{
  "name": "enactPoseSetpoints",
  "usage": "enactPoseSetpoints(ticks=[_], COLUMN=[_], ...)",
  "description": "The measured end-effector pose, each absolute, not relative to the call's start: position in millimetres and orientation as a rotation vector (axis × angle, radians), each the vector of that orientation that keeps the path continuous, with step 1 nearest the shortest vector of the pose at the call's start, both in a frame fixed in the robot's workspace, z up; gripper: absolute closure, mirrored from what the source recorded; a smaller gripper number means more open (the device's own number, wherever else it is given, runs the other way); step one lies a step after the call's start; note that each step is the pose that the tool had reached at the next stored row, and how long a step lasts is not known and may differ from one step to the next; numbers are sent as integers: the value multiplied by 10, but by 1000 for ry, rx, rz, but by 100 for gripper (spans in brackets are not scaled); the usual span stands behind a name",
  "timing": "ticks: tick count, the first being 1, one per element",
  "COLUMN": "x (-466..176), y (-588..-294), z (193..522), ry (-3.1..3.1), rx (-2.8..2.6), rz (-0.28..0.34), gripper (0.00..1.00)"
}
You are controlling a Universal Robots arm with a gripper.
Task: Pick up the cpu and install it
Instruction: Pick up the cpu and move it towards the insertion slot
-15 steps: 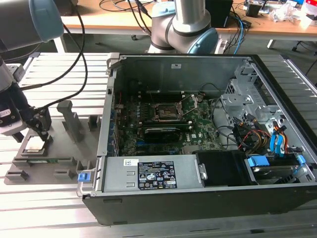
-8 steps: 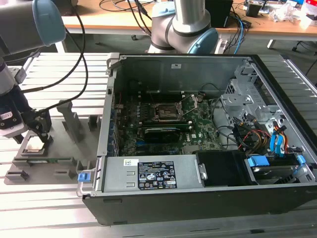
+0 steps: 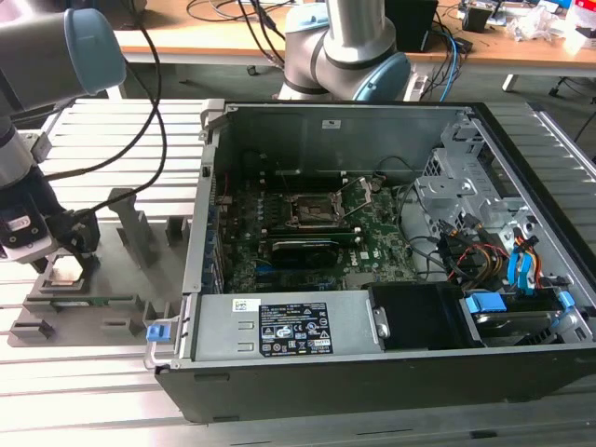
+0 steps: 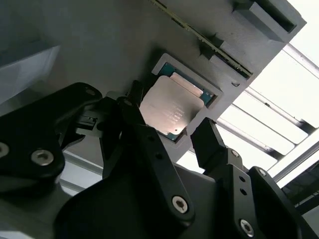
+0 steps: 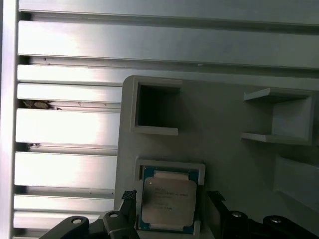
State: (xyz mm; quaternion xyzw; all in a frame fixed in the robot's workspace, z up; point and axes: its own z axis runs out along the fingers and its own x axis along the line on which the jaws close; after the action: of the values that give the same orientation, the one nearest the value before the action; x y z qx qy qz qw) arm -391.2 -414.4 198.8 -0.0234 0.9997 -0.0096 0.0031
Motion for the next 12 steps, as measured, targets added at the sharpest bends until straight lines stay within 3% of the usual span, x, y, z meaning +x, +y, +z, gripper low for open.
enactPoseSetpoints(ticks=[12], x=[-3921], y=[-4165], z=[1911], ry=[3134], rx=[-80], rz=[-21], gripper=[34])
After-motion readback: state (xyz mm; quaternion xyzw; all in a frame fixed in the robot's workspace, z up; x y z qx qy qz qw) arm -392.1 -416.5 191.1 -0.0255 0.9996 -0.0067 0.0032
